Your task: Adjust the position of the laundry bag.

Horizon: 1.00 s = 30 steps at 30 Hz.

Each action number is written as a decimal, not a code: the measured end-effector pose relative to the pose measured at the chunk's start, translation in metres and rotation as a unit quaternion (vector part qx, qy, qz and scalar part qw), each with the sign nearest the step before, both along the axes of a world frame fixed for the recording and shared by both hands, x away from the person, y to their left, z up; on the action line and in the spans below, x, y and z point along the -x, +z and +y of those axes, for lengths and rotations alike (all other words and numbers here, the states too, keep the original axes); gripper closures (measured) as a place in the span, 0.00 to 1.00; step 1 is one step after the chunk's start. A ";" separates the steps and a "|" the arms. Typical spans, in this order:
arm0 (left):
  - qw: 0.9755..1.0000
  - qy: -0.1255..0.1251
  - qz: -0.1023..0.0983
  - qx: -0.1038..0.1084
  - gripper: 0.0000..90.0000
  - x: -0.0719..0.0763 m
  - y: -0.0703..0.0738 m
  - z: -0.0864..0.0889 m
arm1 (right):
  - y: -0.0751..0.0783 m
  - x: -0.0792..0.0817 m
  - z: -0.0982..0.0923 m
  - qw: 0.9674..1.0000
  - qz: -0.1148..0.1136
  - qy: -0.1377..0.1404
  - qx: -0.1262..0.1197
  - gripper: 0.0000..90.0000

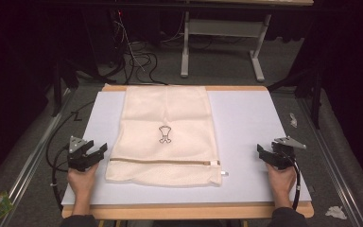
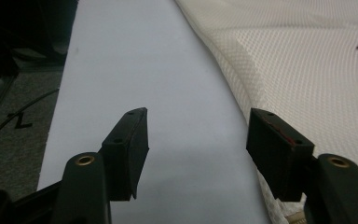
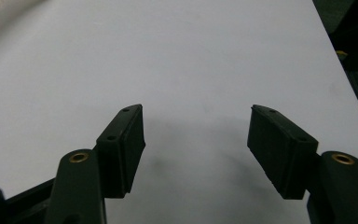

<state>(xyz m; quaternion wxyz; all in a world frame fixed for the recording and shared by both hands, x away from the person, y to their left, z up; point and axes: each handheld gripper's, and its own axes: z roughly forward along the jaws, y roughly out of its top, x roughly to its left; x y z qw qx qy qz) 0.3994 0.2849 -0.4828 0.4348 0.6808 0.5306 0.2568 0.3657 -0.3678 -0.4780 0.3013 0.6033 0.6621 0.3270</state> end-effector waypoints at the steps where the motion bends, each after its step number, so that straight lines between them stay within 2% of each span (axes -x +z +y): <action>1: 1.000 0.000 0.000 0.000 0.42 0.000 0.000 0.000 | 0.000 0.000 -0.001 1.000 0.000 -0.001 -0.001 0.42; 2: 1.000 0.001 0.009 0.004 0.42 -0.002 0.000 0.001 | 0.000 0.000 -0.001 1.000 0.001 -0.004 -0.005 0.42; 4: 1.000 0.001 0.011 -0.001 0.42 -0.002 0.000 0.000 | 0.000 0.000 -0.002 1.000 -0.001 -0.002 -0.005 0.42; 5: 1.000 -0.005 0.014 -0.014 0.42 -0.003 0.000 -0.002 | 0.001 0.001 -0.001 1.000 -0.004 -0.003 -0.007 0.42; 7: 1.000 -0.008 0.016 -0.018 0.42 -0.003 0.000 -0.003 | 0.001 0.002 -0.001 1.000 -0.006 -0.003 -0.007 0.42; 11: 1.000 -0.006 0.017 -0.015 0.42 -0.004 0.000 -0.003 | 0.001 0.002 -0.001 1.000 -0.010 -0.006 -0.006 0.43; 12: 1.000 -0.003 0.015 -0.020 0.42 -0.003 0.000 -0.004 | 0.001 0.002 -0.002 1.000 -0.010 -0.006 -0.008 0.43; 14: 1.000 -0.002 0.021 -0.019 0.44 -0.004 0.000 -0.003 | 0.000 0.000 -0.003 1.000 -0.003 -0.010 -0.014 0.43; 15: 1.000 0.001 0.027 -0.014 0.44 -0.005 0.000 -0.003 | 0.000 0.000 -0.003 1.000 -0.003 -0.010 -0.014 0.43; 16: 1.000 0.001 0.019 -0.003 0.50 -0.004 0.000 0.000 | 0.001 0.001 -0.002 1.000 -0.009 -0.008 -0.007 0.42; 18: 1.000 0.001 0.011 0.000 0.51 -0.002 0.000 0.000 | 0.001 0.003 -0.001 1.000 -0.015 -0.006 -0.004 0.42; 19: 1.000 0.001 0.019 -0.002 0.51 -0.004 0.000 0.000 | 0.002 0.006 -0.001 1.000 -0.029 -0.001 -0.005 0.43; 20: 1.000 -0.001 0.026 -0.004 0.51 -0.006 0.000 -0.001 | 0.002 0.005 -0.002 0.999 -0.030 0.003 -0.010 0.43; 22: 1.000 -0.002 0.026 -0.008 0.50 -0.006 0.000 -0.002 | 0.002 0.005 -0.004 0.999 -0.029 0.007 -0.017 0.42; 24: 1.000 -0.007 0.009 -0.009 0.49 -0.002 0.001 -0.002 | 0.003 0.007 -0.005 0.999 -0.037 0.017 -0.026 0.43; 26: 1.000 -0.008 0.010 -0.004 0.49 -0.002 0.001 -0.001 | 0.003 0.006 -0.005 0.999 -0.032 0.020 -0.028 0.44; 27: 1.000 -0.007 0.023 0.010 0.48 -0.005 0.000 0.002 | 0.003 0.005 -0.005 0.999 -0.026 0.020 -0.031 0.45; 30: 0.999 -0.015 0.032 0.012 0.47 -0.008 0.000 0.002 | 0.003 0.004 -0.006 0.999 -0.026 0.024 -0.033 0.47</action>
